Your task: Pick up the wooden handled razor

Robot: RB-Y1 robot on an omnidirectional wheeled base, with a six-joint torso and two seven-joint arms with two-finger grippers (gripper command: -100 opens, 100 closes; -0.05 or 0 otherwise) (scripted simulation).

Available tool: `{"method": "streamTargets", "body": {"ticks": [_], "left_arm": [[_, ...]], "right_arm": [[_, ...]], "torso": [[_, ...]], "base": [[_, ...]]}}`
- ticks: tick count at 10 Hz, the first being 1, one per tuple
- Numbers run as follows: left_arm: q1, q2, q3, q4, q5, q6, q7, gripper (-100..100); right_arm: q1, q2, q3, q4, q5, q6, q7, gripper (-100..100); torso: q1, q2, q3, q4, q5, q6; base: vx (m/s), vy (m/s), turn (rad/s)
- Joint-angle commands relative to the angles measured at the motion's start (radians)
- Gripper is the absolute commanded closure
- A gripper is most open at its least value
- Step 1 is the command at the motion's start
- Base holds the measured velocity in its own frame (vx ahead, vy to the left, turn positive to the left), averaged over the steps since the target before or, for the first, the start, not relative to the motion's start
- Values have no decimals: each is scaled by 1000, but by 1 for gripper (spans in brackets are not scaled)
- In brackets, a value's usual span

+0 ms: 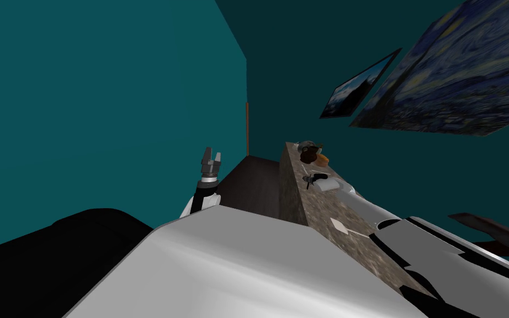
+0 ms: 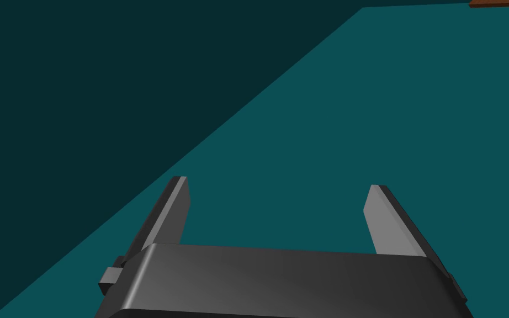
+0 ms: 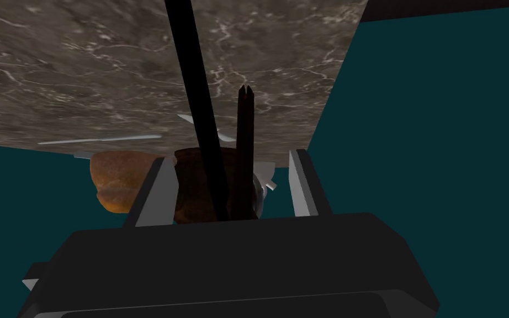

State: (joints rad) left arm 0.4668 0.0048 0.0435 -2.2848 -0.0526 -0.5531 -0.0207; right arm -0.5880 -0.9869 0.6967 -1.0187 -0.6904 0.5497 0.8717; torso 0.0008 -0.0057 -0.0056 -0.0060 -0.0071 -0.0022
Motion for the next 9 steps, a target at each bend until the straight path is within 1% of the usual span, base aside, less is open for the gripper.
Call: {"method": "streamTargets", "body": {"ticks": [1,4,5,6,7,8,9], "left_arm": [[0,0,0,0,0,0,0,0],[0,0,0,0,0,0,0,0],[0,0,0,0,0,0,0,0],[0,0,0,0,0,0,0,0],[0,0,0,0,0,0,0,0],[0,0,0,0,0,0,0,0],[0,0,0,0,0,0,0,0]], "right_arm": [[0,0,0,0,0,0,0,100],[0,0,1,-1,1,0,1,100],[0,0,1,-1,1,0,2,0],[50,-41,-49,-51,51,-4,-48,100],[74,-41,-60,-64,68,-4,-61,100],[100,-41,-60,-85,74,-4,-73,100],[127,-41,-60,-106,74,-4,-73,100]], "torso": [[0,0,0,0,0,0],[-1,0,0,0,0,1],[-1,0,0,0,-1,1],[-1,0,0,0,-1,1],[-4,-5,-2,1,0,4],[-4,-7,-4,-1,-1,3],[-2,-6,-3,-1,-2,1]], "base": [[0,0,0],[0,0,0],[0,0,0],[125,-20,-120],[158,-11,-98],[90,1,-6],[26,2,31]]}}
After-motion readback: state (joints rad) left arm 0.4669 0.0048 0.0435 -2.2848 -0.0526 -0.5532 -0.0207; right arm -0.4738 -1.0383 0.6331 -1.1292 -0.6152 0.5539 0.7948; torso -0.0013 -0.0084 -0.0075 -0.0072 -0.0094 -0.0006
